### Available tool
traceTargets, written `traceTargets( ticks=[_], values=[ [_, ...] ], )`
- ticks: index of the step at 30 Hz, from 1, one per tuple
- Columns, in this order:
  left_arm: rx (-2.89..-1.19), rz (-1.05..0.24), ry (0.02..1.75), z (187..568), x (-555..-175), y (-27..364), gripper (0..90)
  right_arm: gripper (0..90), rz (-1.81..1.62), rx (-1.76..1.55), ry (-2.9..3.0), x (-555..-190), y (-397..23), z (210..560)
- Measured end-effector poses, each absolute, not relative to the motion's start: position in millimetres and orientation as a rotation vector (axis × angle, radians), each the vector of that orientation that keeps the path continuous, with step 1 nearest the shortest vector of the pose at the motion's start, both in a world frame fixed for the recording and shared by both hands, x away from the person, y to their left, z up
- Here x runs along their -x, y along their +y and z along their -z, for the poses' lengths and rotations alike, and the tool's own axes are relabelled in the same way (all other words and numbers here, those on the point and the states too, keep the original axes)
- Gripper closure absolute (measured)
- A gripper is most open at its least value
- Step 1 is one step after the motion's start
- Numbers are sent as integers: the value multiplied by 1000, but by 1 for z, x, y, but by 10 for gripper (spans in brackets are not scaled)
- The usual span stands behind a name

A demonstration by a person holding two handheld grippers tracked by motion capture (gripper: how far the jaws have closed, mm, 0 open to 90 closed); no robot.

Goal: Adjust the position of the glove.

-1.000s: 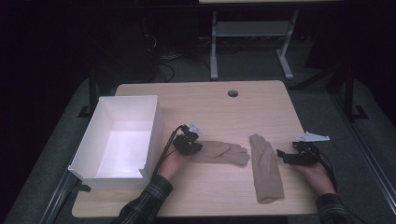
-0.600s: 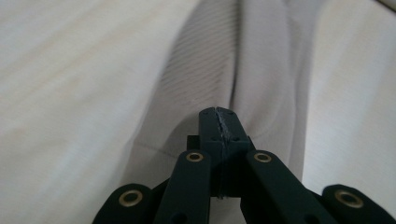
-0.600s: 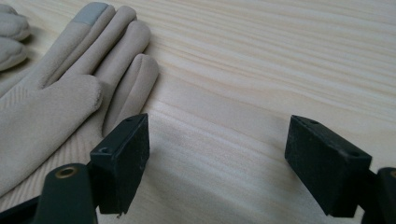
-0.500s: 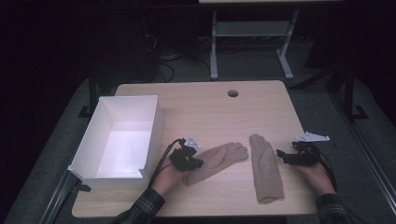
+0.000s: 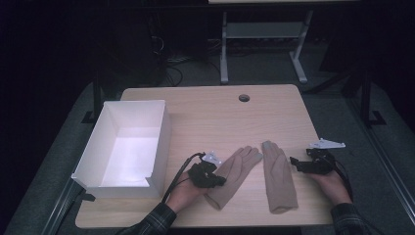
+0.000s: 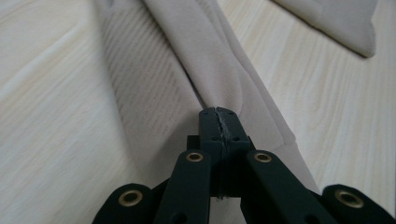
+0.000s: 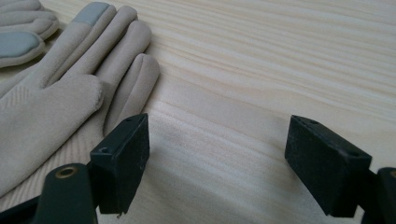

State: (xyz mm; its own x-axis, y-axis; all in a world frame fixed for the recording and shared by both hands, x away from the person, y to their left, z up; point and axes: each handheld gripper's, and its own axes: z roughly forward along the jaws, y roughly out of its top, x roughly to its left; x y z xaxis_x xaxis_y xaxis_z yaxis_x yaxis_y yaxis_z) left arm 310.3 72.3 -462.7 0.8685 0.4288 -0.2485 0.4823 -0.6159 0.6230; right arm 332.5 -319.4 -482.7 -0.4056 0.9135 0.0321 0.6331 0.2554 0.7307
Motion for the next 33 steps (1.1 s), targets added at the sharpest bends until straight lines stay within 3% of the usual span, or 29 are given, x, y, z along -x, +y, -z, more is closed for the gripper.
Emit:
traceTargets(
  ticks=[10,17,23,33],
  values=[
    [-2283,129,598,466,-303,50,871,218,-955,-1401,2137,-333,-319,483],
    [-2257,3,586,451,-315,53,857,218,-956,-1399,2138,-333,-319,483],
    [-2247,-115,629,449,-342,55,750,218,-955,-1398,2139,-333,-319,483],
    [-2247,-83,697,464,-359,49,631,218,-955,-1400,2138,-333,-319,483]
  ],
)
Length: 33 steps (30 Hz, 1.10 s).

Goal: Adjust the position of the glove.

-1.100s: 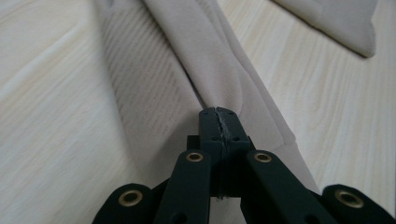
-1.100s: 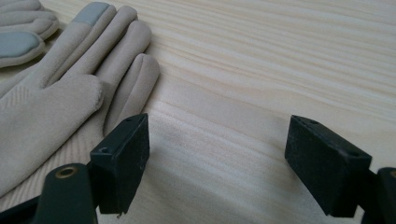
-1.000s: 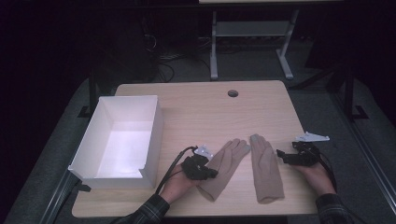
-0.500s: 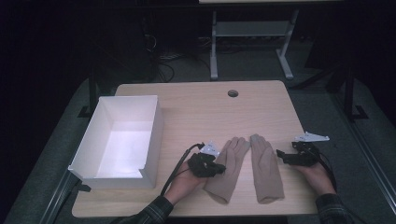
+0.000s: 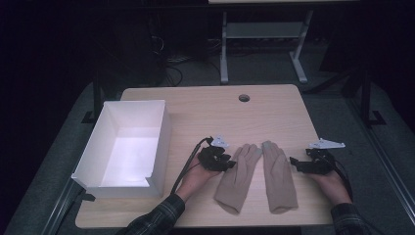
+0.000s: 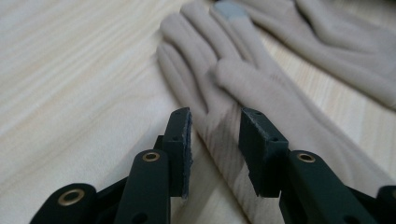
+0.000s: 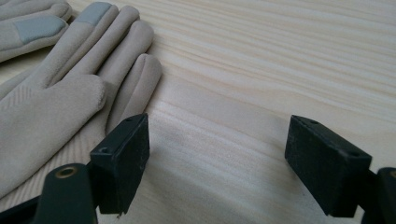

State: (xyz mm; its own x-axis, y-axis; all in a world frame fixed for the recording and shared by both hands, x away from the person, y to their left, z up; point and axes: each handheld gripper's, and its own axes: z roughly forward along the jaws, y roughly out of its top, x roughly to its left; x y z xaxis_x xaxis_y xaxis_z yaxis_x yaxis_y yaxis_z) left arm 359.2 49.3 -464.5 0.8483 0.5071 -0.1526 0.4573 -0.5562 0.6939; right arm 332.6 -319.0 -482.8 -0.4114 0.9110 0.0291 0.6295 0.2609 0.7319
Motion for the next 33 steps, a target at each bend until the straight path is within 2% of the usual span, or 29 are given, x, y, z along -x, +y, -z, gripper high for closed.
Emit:
traceTargets(
  ticks=[4,10,15,19,26,28,33],
  values=[
    [-2250,-47,694,469,-360,49,680,217,-957,-1397,2140,-333,-319,483],
    [-2248,-35,671,468,-358,48,861,218,-958,-1392,2148,-333,-318,483],
    [-2210,11,700,466,-360,52,877,263,-969,-1372,2154,-332,-318,482],
    [-2191,10,716,462,-362,57,879,446,-997,-1340,2166,-327,-318,480],
    [-2171,18,740,458,-366,66,879,852,-1047,-1305,2245,-311,-317,463],
    [-2165,21,745,458,-366,68,879,899,-1050,-1290,2293,-306,-316,461],
    [-2147,21,755,457,-368,71,878,900,-1032,-1243,2425,-292,-309,468]
  ],
)
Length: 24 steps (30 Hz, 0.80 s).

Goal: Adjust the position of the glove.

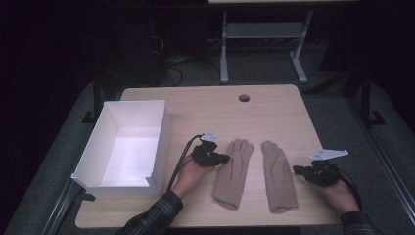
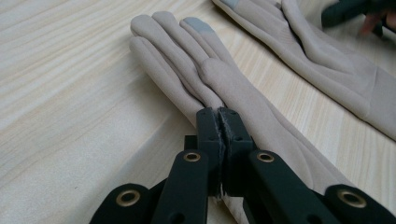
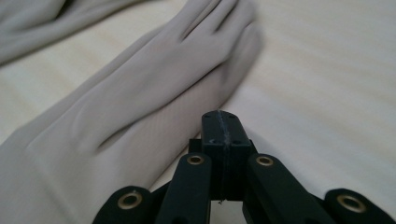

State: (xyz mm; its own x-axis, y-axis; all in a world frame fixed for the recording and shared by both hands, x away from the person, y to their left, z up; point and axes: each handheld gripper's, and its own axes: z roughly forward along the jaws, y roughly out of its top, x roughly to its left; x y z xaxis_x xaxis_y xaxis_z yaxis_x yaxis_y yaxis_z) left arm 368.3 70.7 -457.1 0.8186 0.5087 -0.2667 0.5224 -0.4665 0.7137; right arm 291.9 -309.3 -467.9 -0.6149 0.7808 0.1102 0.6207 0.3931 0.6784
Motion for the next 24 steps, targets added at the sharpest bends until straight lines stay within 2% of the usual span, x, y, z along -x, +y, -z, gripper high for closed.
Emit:
traceTargets(
  ticks=[24],
  values=[
    [-2058,53,780,451,-374,78,878,900,-1140,-1057,2567,-300,-252,467]
  ],
)
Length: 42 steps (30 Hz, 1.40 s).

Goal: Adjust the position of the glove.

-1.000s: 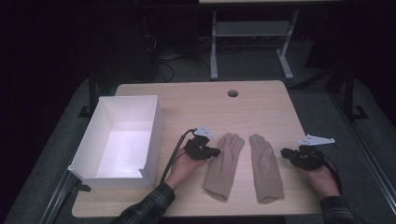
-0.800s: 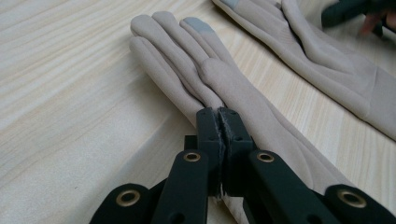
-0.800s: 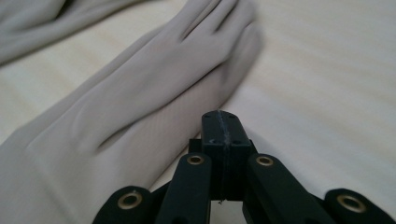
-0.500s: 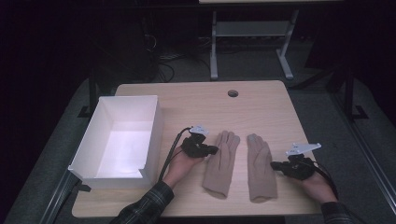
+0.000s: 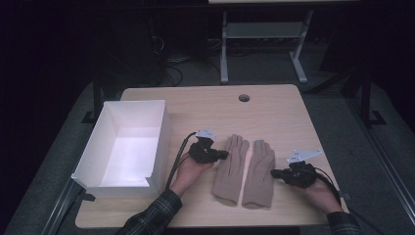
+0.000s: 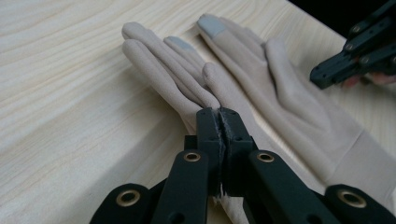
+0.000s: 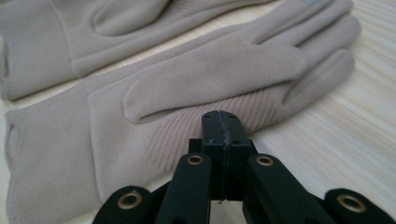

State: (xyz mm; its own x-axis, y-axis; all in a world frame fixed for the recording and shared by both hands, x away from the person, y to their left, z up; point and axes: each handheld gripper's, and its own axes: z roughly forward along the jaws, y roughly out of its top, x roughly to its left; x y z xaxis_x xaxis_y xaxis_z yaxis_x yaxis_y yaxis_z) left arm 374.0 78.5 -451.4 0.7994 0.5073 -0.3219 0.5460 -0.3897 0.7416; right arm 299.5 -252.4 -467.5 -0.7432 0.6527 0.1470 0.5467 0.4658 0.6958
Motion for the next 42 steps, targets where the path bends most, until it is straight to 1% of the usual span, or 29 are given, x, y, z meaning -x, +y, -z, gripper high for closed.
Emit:
traceTargets(
  ticks=[4,14,17,28,42],
  values=[
    [-2029,76,778,450,-378,77,878,900,-1148,-1043,2582,-302,-246,469],
    [-1986,71,766,441,-386,72,879,900,-1172,-1033,2593,-308,-233,470],
    [-1967,89,767,440,-387,70,879,900,-1190,-1027,2596,-310,-230,471],
    [-1963,122,726,433,-382,56,878,900,-1206,-996,2613,-315,-211,471],
    [-1983,167,686,440,-376,30,878,900,-1219,-969,2626,-316,-200,472]
  ],
)
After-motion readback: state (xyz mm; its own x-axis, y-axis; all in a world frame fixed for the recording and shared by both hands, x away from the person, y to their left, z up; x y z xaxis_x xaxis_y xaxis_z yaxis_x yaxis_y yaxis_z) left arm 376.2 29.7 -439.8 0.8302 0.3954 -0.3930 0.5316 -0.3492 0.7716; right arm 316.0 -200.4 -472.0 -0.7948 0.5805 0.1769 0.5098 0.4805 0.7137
